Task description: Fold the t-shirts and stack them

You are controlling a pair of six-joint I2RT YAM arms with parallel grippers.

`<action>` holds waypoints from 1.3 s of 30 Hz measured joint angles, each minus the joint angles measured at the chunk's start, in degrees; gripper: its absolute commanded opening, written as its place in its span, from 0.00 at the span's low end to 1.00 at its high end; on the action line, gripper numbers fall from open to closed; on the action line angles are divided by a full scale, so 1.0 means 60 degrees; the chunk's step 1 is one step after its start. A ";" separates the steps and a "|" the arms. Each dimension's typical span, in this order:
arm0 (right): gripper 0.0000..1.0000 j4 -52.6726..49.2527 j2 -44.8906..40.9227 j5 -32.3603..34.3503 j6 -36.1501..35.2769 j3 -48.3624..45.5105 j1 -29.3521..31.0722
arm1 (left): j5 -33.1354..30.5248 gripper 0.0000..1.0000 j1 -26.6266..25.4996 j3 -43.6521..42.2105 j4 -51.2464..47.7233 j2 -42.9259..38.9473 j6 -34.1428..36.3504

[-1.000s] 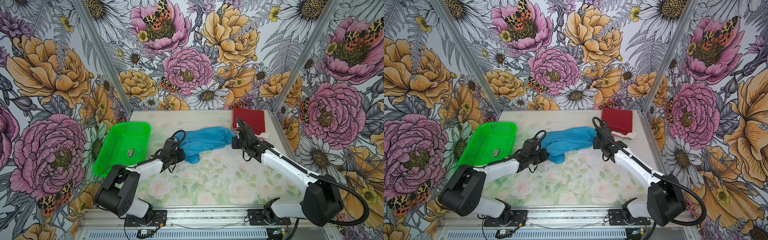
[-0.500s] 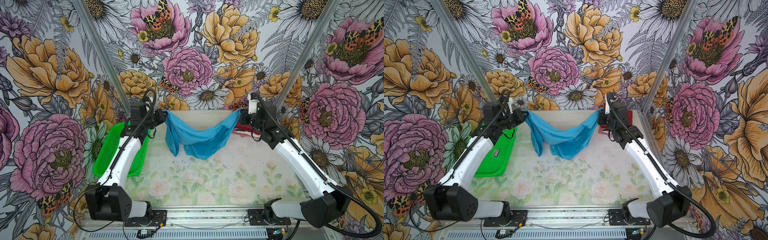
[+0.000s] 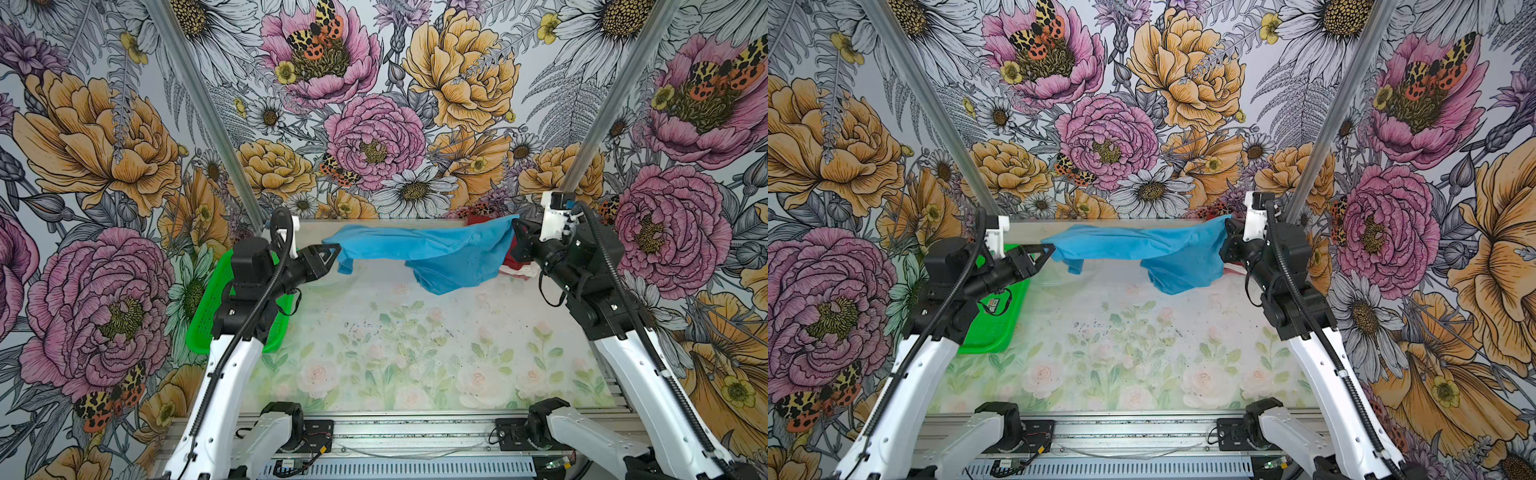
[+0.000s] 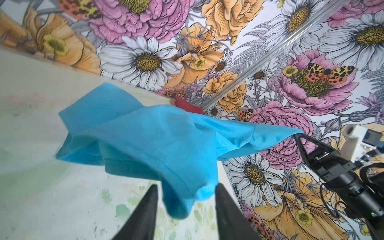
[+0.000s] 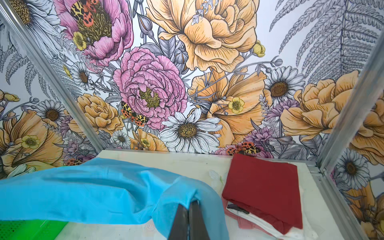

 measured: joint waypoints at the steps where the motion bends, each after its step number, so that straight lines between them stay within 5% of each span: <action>1: 0.00 -0.0062 -0.0299 0.0000 0.0069 -0.0302 0.0000 | -0.0007 0.99 0.0127 -0.0525 -0.0175 -0.0408 -0.0051; 8: 0.00 -0.0623 -0.1483 0.0047 0.0590 -0.2401 0.0004 | -0.0313 0.99 0.0193 -0.3107 -0.1268 -0.1300 -0.0874; 18: 0.00 -0.0929 -0.0984 0.0353 0.1191 -0.4364 0.0040 | -0.2601 0.92 -0.4309 -0.4743 -0.0648 -0.0430 -0.2007; 24: 0.00 -0.1016 -0.0645 0.1089 0.1326 -0.5224 0.0036 | -0.3530 0.77 -0.6342 -0.5719 0.0488 0.0889 -0.3067; 31: 0.00 -0.0994 -0.0433 0.1188 0.1319 -0.5300 0.0040 | -0.4087 0.59 -0.7337 -0.5737 0.2200 0.2430 -0.3759; 39: 0.00 -0.0991 -0.0914 0.1191 0.1279 -0.5333 0.0036 | -0.4666 0.27 -0.7989 -0.5071 0.3166 0.4044 -0.4178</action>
